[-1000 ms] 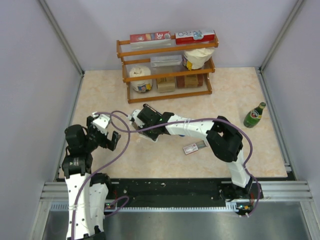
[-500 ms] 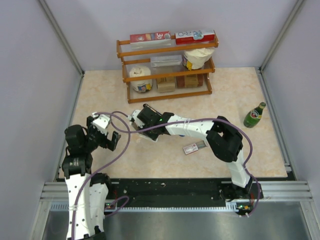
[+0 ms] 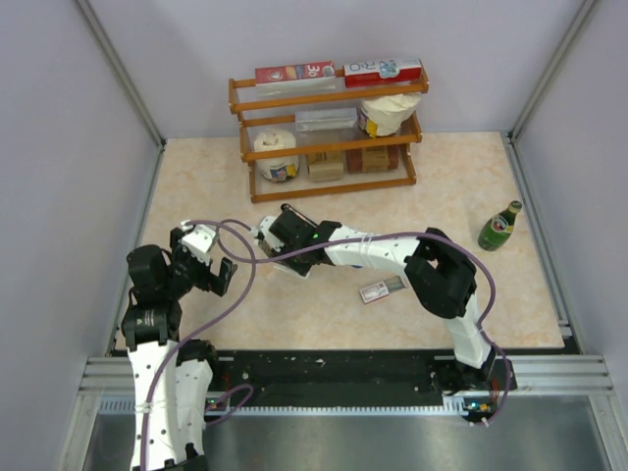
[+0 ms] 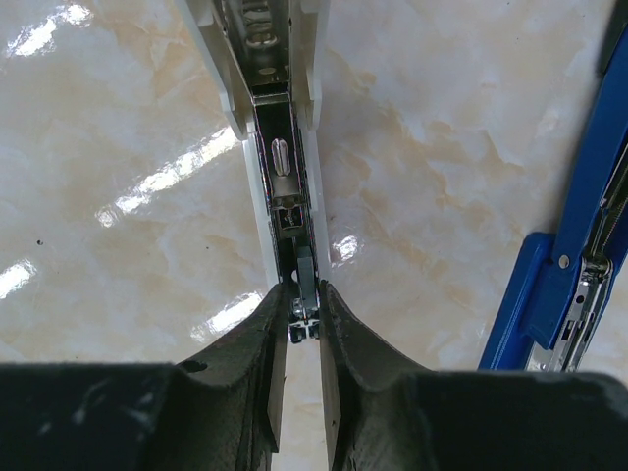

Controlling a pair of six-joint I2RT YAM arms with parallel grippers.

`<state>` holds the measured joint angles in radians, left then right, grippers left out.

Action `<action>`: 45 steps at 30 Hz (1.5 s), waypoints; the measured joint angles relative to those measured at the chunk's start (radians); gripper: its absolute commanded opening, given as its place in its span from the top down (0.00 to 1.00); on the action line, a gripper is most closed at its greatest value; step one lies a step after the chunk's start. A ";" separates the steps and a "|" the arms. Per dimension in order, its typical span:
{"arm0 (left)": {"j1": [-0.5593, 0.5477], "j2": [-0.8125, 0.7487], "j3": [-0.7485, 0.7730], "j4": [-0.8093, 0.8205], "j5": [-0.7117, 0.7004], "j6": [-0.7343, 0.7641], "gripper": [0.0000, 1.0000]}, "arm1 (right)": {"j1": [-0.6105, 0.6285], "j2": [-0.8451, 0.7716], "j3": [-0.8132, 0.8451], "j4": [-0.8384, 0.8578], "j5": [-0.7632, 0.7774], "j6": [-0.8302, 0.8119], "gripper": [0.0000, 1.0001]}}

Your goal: Load the staples into the stapler

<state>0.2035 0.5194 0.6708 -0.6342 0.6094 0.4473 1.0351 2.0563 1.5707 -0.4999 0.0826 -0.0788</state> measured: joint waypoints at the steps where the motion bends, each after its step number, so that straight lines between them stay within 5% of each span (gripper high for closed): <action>1: 0.000 0.000 0.000 0.000 0.000 0.000 0.01 | 0.000 0.000 0.000 0.000 0.001 0.000 0.81; 13: 0.002 0.000 0.000 0.000 0.001 0.000 0.01 | 0.002 -0.035 0.000 -0.004 0.003 -0.002 0.74; 45: 0.006 0.000 0.000 0.005 0.005 0.000 0.01 | 0.001 -0.065 -0.042 0.085 -0.029 -0.093 0.78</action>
<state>0.2100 0.5190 0.6708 -0.6289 0.6140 0.4473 1.0359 1.9915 1.5291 -0.4145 0.0536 -0.1719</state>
